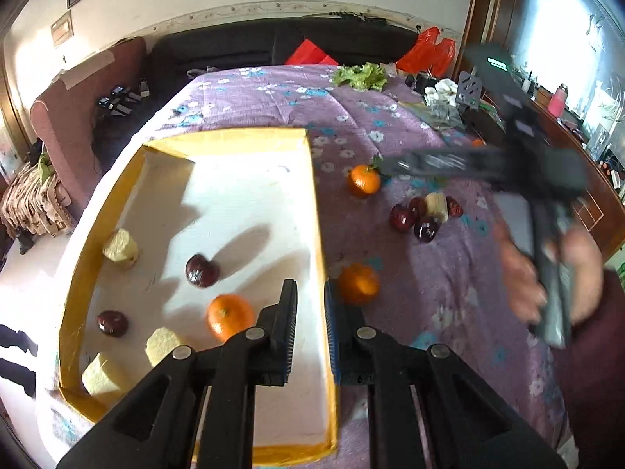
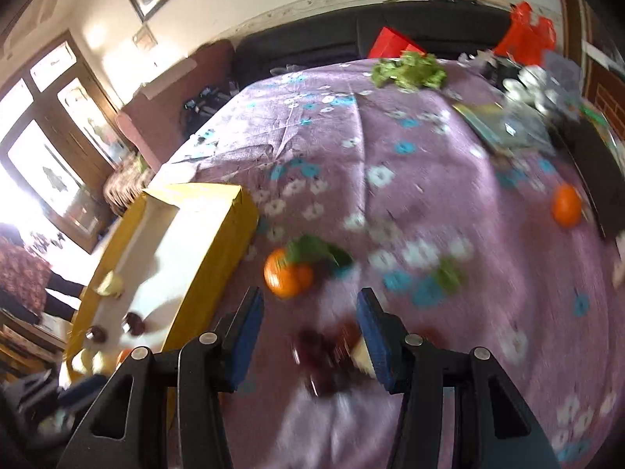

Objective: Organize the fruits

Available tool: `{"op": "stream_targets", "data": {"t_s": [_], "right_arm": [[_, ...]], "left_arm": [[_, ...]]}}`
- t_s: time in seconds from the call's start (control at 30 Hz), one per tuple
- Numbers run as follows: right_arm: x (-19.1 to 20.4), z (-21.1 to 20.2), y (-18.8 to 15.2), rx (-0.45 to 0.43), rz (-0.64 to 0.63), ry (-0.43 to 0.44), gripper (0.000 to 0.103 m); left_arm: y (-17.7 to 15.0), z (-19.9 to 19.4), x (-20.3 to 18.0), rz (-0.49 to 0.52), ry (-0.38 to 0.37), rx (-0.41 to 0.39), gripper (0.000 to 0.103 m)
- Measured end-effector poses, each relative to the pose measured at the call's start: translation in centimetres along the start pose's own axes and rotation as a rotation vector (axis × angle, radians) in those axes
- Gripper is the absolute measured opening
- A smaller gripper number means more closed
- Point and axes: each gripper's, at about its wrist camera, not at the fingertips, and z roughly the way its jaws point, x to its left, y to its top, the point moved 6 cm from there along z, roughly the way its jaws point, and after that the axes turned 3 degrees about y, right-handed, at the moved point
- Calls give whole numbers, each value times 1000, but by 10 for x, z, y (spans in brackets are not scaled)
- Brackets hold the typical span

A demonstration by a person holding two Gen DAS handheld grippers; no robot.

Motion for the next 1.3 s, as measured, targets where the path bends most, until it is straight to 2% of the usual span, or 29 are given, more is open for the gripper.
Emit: {"op": "stream_targets", "data": {"t_s": [0.13,0.2,0.27,0.33,0.4,0.53,0.63,0.73,0.8,0.87,0.97,1.07,1.2,1.3], "right_arm": [[18,38,10,69,-60,-54,54],[22,58,9,107,-82,-94,54],[24,67,7,105,-112,-137,54],[25,68,6,103,-119,-168,41],[24,66,4,111,-113,-158,41],[13,50,2,81,-55,-135,41],[9,16,0,19,-6,-52,41],[10,-25,-13,-50,-15,21,41],[7,-44,-26,-88,-35,54,41],[4,-56,-46,-122,-53,88,41],[-5,-47,-75,-81,-18,139,41],[-9,-42,-76,-47,39,203,41],[-15,-43,-80,-49,43,200,41],[-18,-40,-88,-26,32,190,41]], "left_arm": [[-10,-3,10,-18,-28,5,20],[-14,-7,16,-22,-36,-10,35],[-16,-11,17,-20,-50,-25,45],[-16,-14,13,-7,-76,-40,49],[-15,-14,4,15,-87,-45,54],[-15,-10,-16,71,-59,-41,55],[-11,-9,-26,107,-24,-42,55],[-12,-32,-23,65,-7,-84,55],[-20,-54,-12,49,36,-95,55],[-33,-81,6,25,117,-104,56],[-52,-127,39,-65,241,-135,63],[-67,-166,66,-171,334,-174,68],[-81,-207,74,-252,398,-223,71],[-87,-226,66,-248,413,-251,74]]}}
